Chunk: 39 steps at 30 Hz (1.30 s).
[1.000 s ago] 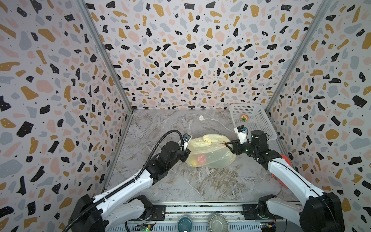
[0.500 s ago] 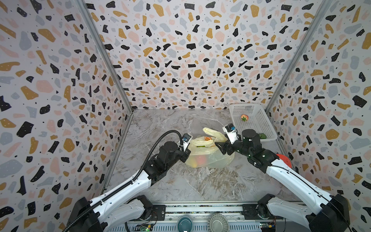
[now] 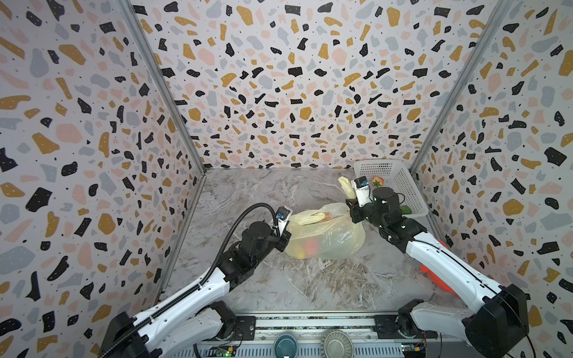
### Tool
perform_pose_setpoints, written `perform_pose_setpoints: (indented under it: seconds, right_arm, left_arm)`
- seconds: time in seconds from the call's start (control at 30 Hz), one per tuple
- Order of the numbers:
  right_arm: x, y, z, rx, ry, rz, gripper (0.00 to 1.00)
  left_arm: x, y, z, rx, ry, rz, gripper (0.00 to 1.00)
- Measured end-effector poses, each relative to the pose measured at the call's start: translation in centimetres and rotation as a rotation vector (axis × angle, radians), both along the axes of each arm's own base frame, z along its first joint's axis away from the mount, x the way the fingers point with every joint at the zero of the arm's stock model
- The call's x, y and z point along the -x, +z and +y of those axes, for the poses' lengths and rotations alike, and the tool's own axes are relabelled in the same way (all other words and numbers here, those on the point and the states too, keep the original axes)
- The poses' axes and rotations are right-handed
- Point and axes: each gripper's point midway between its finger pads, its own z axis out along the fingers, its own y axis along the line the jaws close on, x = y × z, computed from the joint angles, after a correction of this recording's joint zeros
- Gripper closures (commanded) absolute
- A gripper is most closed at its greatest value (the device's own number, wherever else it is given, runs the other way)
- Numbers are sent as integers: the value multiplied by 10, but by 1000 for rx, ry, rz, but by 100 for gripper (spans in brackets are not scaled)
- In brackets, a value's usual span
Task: Untie the knot of the plastic bag and take out the fruit
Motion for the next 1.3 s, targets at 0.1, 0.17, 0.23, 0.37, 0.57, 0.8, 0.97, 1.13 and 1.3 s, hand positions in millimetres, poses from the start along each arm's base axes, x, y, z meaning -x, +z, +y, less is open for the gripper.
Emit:
perform_pose_setpoints:
  seconds: [0.1, 0.17, 0.23, 0.37, 0.57, 0.8, 0.97, 1.13, 1.3]
  right_arm:
    - [7, 4, -18, -49, -50, 8, 99]
    - [14, 4, -22, -78, -56, 20, 100]
    - [19, 2, -22, -90, -50, 32, 100]
    - [22, -1, -19, -111, -33, 59, 100]
    - [24, -1, -14, -131, -11, 71, 100]
    - [29, -1, -6, -142, 10, 78, 100]
    - [32, 2, -1, -149, 22, 76, 100]
    - [36, 8, -2, -160, 24, 61, 100]
    - [38, 9, -4, -163, 19, 56, 100]
  left_arm:
    - [0, -4, 2, 10, 17, 14, 100]
    - [0, -6, 2, 16, 21, 24, 79]
    - [0, -6, 4, 19, 29, 27, 50]
    - [1, -4, 5, -4, 52, 35, 14]
    - [16, 29, -26, -58, 2, -39, 0]
    - [6, 14, -46, -187, 77, -75, 0]
    - [-4, -1, -54, -287, 152, -120, 0]
    - [-22, 15, -52, -320, 300, -197, 0]
    - [-33, 28, -26, -349, 465, -248, 0]
